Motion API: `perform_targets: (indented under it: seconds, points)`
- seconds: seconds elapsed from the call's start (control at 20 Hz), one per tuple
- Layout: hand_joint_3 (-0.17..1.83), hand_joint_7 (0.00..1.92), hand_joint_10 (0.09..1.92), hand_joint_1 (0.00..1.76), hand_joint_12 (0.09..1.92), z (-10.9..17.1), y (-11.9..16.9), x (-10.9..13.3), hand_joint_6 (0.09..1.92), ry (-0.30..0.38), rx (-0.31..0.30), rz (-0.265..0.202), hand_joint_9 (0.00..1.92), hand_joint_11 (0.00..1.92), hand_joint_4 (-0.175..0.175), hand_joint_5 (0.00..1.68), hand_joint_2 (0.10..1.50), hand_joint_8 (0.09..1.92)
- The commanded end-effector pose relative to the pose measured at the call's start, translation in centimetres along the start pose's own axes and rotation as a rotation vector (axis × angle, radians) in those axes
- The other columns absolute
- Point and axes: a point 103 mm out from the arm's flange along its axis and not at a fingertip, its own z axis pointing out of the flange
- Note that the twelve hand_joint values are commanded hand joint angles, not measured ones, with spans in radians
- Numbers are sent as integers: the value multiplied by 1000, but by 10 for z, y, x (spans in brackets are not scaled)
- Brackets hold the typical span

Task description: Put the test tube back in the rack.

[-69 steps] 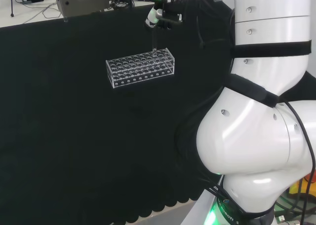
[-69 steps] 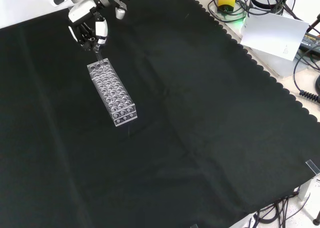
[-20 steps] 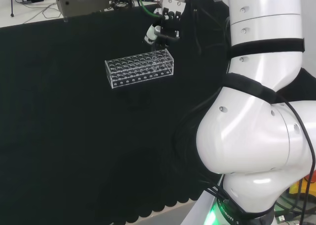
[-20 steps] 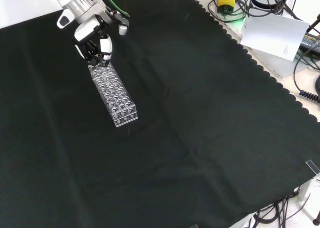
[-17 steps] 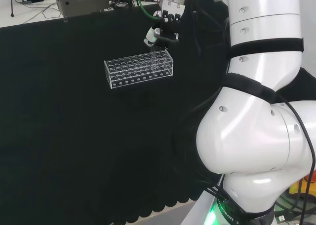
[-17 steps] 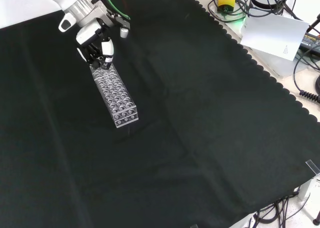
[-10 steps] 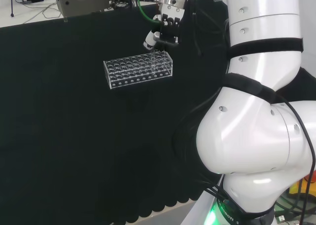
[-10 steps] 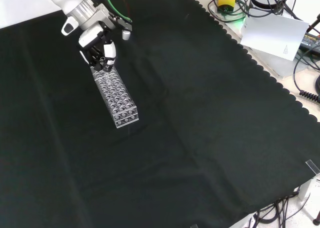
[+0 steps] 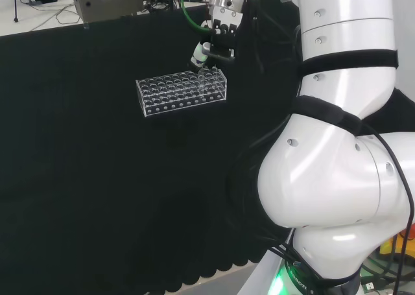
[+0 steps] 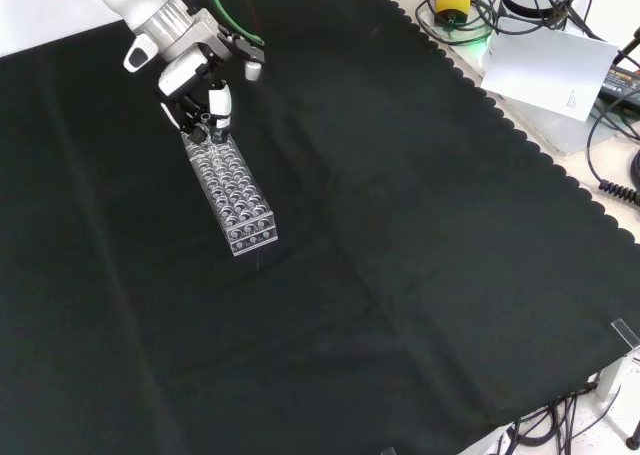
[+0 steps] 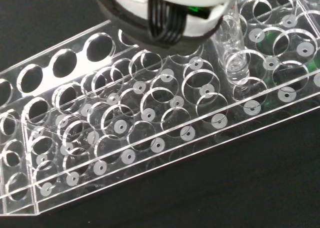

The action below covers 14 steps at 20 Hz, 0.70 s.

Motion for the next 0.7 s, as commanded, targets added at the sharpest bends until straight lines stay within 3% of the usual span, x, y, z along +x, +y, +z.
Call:
perform_targets:
  seconds: [0.05, 0.15, 0.3, 0.5, 0.7]
  points:
    - [643, 1363, 383, 1338, 890, -6, -1, 1, 599, 54, 23, -41, 1546, 1400, -175, 1286, 648, 634]
    - [590, 1326, 435, 1318, 1062, -8, -2, 0, 606, 69, 28, -51, 1518, 1304, -175, 1268, 683, 619]
    - [366, 1263, 598, 1218, 1296, -11, -4, -1, 574, 78, 32, -65, 1326, 989, -161, 1258, 808, 711]
    - [590, 963, 799, 1171, 1370, -18, -7, 0, 574, 84, 27, -88, 1037, 775, -127, 1044, 596, 897]
    - [680, 730, 851, 1150, 1430, -29, -11, 3, 643, 80, 25, -117, 849, 609, -64, 911, 532, 942]
